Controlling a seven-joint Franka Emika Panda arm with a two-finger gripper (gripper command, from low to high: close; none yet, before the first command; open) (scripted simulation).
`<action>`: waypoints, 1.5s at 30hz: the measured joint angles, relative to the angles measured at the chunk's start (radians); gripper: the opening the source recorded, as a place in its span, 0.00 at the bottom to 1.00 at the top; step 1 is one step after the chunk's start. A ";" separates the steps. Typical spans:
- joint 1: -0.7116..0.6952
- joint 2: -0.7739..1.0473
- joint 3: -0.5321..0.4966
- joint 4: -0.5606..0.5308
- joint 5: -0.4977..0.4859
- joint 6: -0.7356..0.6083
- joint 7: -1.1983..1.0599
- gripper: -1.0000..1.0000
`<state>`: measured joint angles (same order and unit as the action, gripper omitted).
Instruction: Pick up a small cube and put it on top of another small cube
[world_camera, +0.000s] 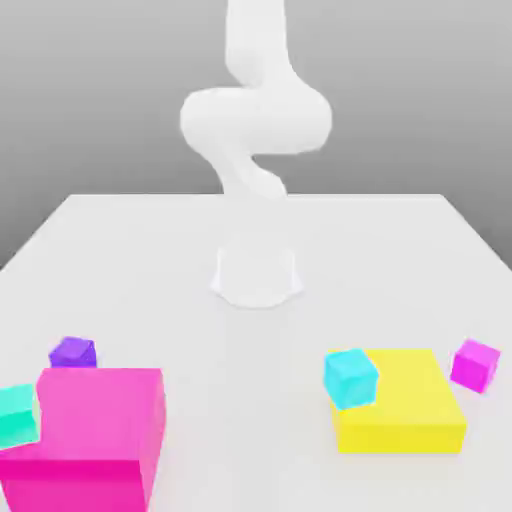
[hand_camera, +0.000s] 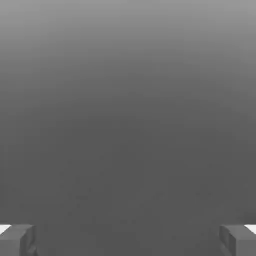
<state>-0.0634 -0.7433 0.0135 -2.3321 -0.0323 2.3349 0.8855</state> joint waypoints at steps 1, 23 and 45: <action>-0.029 0.025 0.007 -0.014 -0.012 0.015 0.036 0.50; -0.530 0.528 -0.023 -0.293 -0.194 0.318 0.714 0.50; -0.746 1.019 -0.041 -0.422 0.125 0.698 0.811 0.50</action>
<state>-0.8092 0.2759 -0.0278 -2.7540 0.0931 3.0325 1.6963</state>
